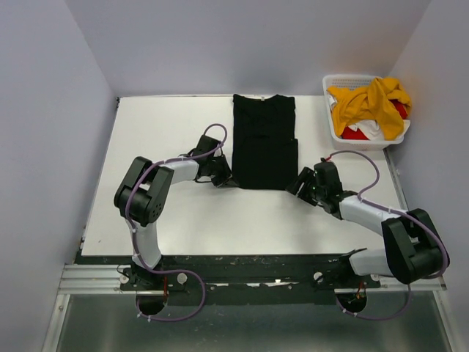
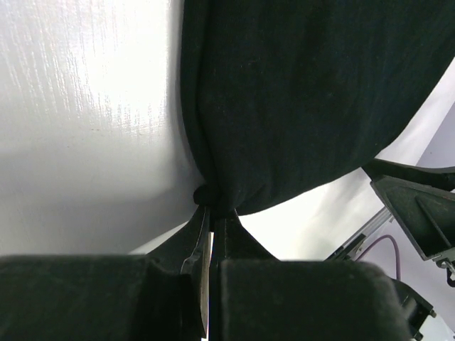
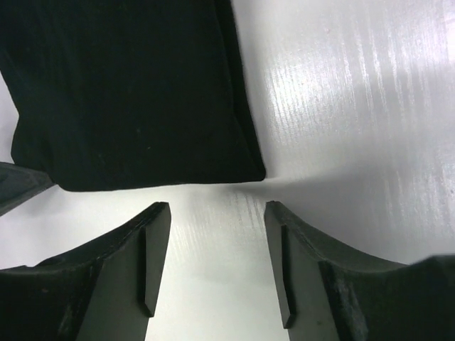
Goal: Fold and stack the t-shirts
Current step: Grab one side of the 2/3 rectangular tshirt with both arms
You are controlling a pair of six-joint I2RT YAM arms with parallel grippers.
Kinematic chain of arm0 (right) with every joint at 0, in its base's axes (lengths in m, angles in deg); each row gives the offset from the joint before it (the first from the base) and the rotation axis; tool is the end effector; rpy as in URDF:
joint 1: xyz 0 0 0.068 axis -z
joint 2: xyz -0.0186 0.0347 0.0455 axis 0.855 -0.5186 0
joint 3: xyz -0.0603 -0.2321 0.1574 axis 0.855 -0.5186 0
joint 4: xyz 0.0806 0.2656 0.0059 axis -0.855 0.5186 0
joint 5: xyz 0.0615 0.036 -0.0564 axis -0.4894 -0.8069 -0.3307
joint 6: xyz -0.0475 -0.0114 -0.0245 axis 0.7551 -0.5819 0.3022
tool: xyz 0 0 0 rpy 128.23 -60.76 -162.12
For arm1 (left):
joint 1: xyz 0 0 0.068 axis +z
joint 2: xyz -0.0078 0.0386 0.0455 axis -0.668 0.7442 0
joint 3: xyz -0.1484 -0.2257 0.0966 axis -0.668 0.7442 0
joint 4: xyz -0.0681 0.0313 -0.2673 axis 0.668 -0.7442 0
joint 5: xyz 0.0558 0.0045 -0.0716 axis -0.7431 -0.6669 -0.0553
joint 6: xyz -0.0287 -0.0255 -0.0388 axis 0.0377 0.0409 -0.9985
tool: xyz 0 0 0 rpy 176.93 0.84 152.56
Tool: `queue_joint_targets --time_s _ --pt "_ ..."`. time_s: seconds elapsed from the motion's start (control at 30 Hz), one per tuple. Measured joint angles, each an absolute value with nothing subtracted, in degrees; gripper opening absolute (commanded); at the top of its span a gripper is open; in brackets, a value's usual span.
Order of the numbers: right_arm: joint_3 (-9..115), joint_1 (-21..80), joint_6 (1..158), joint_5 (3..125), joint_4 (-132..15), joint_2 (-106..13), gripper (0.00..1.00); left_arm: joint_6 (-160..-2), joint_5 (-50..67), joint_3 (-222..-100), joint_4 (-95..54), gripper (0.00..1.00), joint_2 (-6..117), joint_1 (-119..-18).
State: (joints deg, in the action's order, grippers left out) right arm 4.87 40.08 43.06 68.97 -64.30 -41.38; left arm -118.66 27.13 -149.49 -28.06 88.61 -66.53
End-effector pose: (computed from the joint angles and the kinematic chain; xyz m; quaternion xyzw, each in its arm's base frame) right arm 0.2385 0.0822 0.1529 0.1890 0.8969 0.2224 0.3324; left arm 0.3494 -0.1783 0.1346 -0.1279 0.9190 -0.3571 0.1074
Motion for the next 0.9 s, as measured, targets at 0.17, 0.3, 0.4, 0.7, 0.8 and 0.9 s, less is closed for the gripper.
queue_joint_targets --time_s 0.17,0.3,0.4,0.7,0.8,0.9 --pt "4.91 40.08 42.41 68.97 -68.41 -44.72 0.49 -118.77 27.26 -148.84 -27.07 0.0 88.5 -66.53" --pt "5.26 40.08 40.96 70.59 -72.12 -47.5 0.47 -118.9 27.39 -148.38 -26.18 0.0 88.39 -66.53" --pt "5.26 40.02 39.19 72.54 -73.48 -48.22 0.41 -118.92 27.39 -148.29 -25.96 0.0 88.37 -66.53" --pt "2.81 40.02 37.79 76.27 -73.46 -46.8 0.01 -119.75 26.61 -145.47 -23.4 0.0 86.75 -66.9" --pt "1.11 40.02 38.73 74.92 -72.43 -44.24 0.01 -120.21 25.16 -142.5 -22.61 0.0 84.28 -68.35" --pt "-0.51 39.19 39.54 72.51 -69.17 -40.5 0.01 -121.43 24.81 -136.97 -19.79 0.0 80.65 -70.31"
